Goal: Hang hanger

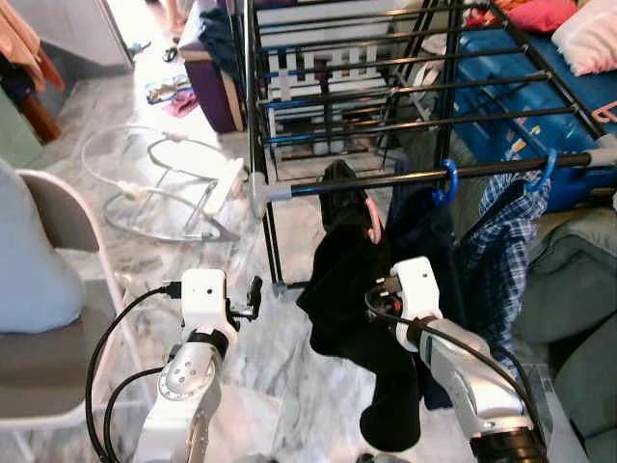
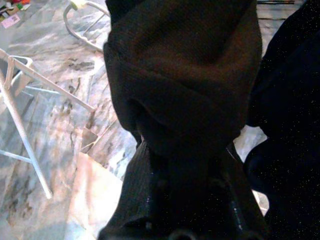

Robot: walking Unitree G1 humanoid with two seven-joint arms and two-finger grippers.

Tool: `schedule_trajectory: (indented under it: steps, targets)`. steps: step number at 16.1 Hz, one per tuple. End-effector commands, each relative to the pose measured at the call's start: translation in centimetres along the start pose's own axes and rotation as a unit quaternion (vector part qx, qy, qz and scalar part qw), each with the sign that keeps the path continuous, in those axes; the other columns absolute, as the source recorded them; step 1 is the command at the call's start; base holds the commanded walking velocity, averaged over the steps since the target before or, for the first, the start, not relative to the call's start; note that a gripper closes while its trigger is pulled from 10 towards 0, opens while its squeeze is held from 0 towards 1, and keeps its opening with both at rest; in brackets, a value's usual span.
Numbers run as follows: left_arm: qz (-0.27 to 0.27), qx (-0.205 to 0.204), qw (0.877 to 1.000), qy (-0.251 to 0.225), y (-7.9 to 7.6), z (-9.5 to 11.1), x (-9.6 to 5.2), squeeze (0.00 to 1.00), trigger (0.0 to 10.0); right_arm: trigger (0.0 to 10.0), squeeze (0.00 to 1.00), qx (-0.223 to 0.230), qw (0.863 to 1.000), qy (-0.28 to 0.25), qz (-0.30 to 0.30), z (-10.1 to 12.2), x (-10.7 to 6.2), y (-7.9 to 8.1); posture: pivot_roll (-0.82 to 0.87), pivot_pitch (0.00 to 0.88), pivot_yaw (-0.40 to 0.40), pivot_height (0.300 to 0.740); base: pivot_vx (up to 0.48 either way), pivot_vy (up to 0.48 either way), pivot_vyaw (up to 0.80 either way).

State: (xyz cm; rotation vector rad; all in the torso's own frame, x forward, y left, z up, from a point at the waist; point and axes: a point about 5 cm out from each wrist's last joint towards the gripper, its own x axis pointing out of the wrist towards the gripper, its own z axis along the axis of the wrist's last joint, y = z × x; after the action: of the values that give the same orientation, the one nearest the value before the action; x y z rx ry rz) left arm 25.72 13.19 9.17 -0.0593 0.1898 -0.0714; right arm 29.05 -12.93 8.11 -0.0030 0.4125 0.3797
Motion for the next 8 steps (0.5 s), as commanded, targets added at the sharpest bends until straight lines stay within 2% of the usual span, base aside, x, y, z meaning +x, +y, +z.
schedule_trajectory:
  steps: [1, 8]
  targets:
    - [0.008, 0.005, 1.0, -0.002, 0.26, 0.01, -0.19, 0.0, 10.0, 10.0, 0.0, -0.005, 1.0, -0.021, 0.011, 1.06, 0.16, 0.58, -0.08, 0.059, 0.059, 0.74, -0.341, 0.0, 0.0]
    - [0.008, 0.006, 1.0, -0.001, 0.29, 0.05, -0.21, 0.0, 10.0, 10.0, 0.0, 0.0, 1.0, -0.019, 0.015, 0.99, 0.26, 0.93, -0.08, 0.063, 0.06, 0.74, -0.34, 0.0, 0.0]
